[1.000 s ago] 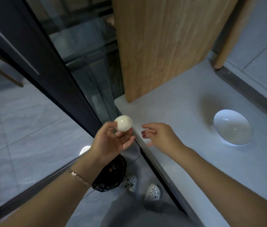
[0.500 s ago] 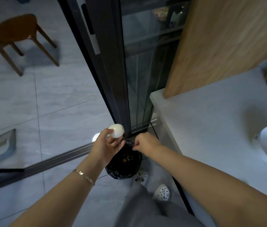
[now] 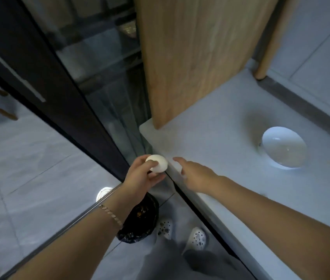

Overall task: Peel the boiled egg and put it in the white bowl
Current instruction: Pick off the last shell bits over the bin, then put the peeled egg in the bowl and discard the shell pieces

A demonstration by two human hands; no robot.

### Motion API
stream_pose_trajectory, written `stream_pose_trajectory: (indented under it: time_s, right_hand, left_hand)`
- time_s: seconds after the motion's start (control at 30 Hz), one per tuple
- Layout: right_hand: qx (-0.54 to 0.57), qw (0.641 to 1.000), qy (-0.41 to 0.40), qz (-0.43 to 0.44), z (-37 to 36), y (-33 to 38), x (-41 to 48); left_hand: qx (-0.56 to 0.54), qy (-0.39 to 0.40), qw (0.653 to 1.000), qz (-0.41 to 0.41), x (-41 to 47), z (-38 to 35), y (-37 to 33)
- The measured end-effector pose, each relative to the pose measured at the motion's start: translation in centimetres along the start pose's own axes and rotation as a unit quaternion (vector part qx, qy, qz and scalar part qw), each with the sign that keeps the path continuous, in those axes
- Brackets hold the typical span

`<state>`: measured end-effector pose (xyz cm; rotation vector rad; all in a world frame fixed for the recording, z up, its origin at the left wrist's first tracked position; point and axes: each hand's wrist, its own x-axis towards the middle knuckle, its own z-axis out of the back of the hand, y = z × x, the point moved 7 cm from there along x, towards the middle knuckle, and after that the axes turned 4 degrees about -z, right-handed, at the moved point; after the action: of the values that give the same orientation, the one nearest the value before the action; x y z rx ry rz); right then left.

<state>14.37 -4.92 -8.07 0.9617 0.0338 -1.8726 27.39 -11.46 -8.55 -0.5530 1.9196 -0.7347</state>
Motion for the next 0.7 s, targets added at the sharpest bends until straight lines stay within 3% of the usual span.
stream_pose_trajectory:
  time_s: [0.23, 0.33, 0.4, 0.43, 0.53, 0.63, 0.7]
  right_hand:
    - [0.123, 0.962, -0.199, -0.143, 8.2, -13.6, -7.5]
    - [0.143, 0.933, -0.262, -0.203, 9.8, -18.7, -10.3]
    - [0.149, 0.917, -0.277, -0.246, 10.2, -22.0, -12.0]
    - [0.142, 0.917, -0.275, -0.25, 10.2, -22.3, -11.9]
    - [0.173, 0.9, -0.285, -0.279, 9.7, -25.8, -13.4]
    - [0.225, 0.878, -0.286, -0.31, 8.0, -29.0, -14.6]
    - [0.237, 0.878, -0.271, -0.316, 6.8, -29.9, -14.6]
  left_hand:
    - [0.161, 0.128, 0.978, -0.024, 0.9, -15.9, 1.1]
    - [0.276, 0.175, 0.942, -0.076, 0.8, -22.5, 1.9]
    - [0.362, 0.208, 0.898, -0.137, 0.7, -27.1, 2.8]
    - [0.416, 0.211, 0.866, -0.178, 0.9, -28.2, 2.7]
    - [0.582, 0.273, 0.718, -0.265, 1.3, -33.9, 4.8]
    - [0.726, 0.303, 0.529, -0.32, 2.4, -38.3, 8.3]
    - [0.789, 0.298, 0.428, -0.325, 3.6, -39.4, 10.2]
